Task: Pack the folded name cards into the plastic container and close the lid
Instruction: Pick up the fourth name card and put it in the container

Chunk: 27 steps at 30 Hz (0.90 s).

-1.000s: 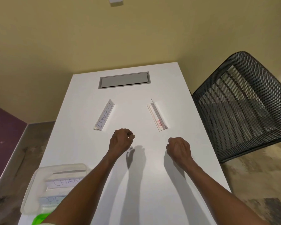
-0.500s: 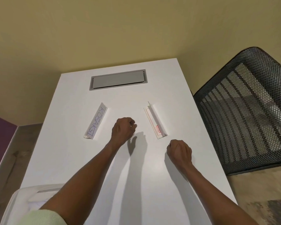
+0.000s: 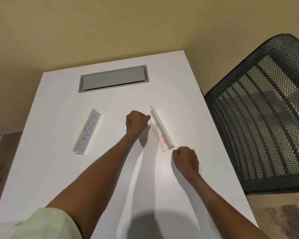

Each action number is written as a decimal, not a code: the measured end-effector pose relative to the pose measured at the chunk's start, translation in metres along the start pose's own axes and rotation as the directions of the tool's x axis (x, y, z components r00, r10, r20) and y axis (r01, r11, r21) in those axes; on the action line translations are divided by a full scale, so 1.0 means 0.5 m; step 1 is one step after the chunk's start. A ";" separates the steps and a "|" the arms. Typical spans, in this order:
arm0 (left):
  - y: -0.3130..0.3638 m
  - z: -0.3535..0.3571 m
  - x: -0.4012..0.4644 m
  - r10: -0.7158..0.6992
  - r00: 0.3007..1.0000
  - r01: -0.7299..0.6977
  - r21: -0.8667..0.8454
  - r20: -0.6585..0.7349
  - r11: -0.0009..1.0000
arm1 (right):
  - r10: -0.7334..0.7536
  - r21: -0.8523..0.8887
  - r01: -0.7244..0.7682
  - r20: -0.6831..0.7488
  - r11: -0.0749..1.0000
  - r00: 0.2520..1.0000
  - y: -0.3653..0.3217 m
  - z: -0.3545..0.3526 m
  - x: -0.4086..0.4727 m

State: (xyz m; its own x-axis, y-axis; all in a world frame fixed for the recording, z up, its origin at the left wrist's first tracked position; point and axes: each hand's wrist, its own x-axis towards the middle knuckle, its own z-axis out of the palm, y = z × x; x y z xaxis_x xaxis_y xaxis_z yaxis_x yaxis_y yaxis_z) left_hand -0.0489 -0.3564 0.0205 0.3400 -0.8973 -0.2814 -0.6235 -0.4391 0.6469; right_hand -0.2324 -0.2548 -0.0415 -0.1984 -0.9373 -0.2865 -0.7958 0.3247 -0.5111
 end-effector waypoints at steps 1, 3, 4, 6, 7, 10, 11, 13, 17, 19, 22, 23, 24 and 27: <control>0.004 0.011 0.002 -0.043 0.999 0.043 -0.043 0.021 0.998 | 0.007 0.012 -0.007 -0.001 1.000 1.000 -0.002 0.000 0.004; 0.007 0.034 0.007 -0.103 0.993 0.108 -0.103 0.055 0.989 | 0.022 0.030 -0.022 0.000 0.999 1.000 -0.006 0.001 0.013; 0.008 0.045 0.008 -0.122 0.990 0.130 -0.132 0.065 0.983 | 0.027 0.032 -0.027 0.003 0.999 1.000 -0.008 0.001 0.016; 0.012 0.064 0.008 -0.162 0.984 0.175 -0.202 0.081 0.964 | 0.027 0.028 -0.028 0.015 0.999 1.000 -0.011 0.001 0.022; 0.014 0.071 0.009 -0.179 0.979 0.196 -0.236 0.093 0.952 | 0.024 0.028 -0.024 0.023 0.999 0.999 -0.010 0.001 0.025; 0.018 0.077 0.009 -0.254 0.957 0.288 -0.342 0.143 0.894 | 0.002 0.024 -0.003 0.045 1.000 0.999 -0.011 -0.001 0.030; 0.019 0.079 0.008 -0.270 0.949 0.311 -0.363 0.161 0.878 | -0.005 0.017 0.004 0.047 1.000 0.999 -0.011 -0.003 0.032; 0.019 0.078 0.004 -0.289 0.940 0.338 -0.382 0.180 0.860 | -0.015 -0.006 0.015 0.049 1.000 0.999 -0.014 -0.004 0.035; 0.011 0.083 -0.001 -0.305 0.938 0.347 -0.422 0.166 0.838 | -0.034 -0.014 0.034 0.051 0.999 0.998 -0.017 -0.006 0.036; 0.012 0.087 -0.002 -0.289 0.944 0.329 -0.401 0.158 0.855 | -0.017 0.027 0.015 0.063 1.000 0.998 -0.020 -0.009 0.038; 0.016 0.093 -0.001 -0.277 0.951 0.309 -0.386 0.139 0.869 | -0.007 0.081 -0.001 0.101 0.997 0.995 -0.024 -0.009 0.042; 0.016 0.096 0.001 -0.274 0.952 0.305 -0.374 0.135 0.876 | -0.004 0.094 -0.007 0.112 0.996 0.994 -0.024 -0.008 0.043; 0.017 0.098 0.001 -0.276 0.952 0.306 -0.359 0.134 0.882 | 0.004 0.107 -0.017 0.124 0.994 0.992 -0.024 -0.009 0.044; 0.018 0.102 0.002 -0.304 0.942 0.335 -0.367 0.140 0.868 | 0.019 0.149 -0.038 0.125 0.988 0.992 -0.025 -0.007 0.043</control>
State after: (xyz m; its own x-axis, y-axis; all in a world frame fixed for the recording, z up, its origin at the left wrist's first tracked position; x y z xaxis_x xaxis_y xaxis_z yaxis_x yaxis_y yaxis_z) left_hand -0.0901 -0.3634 -0.0098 0.4117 -0.7182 -0.5610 -0.1690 -0.6651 0.7274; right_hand -0.2287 -0.2795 -0.0383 -0.1406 -0.9080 -0.3948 -0.6936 0.3749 -0.6152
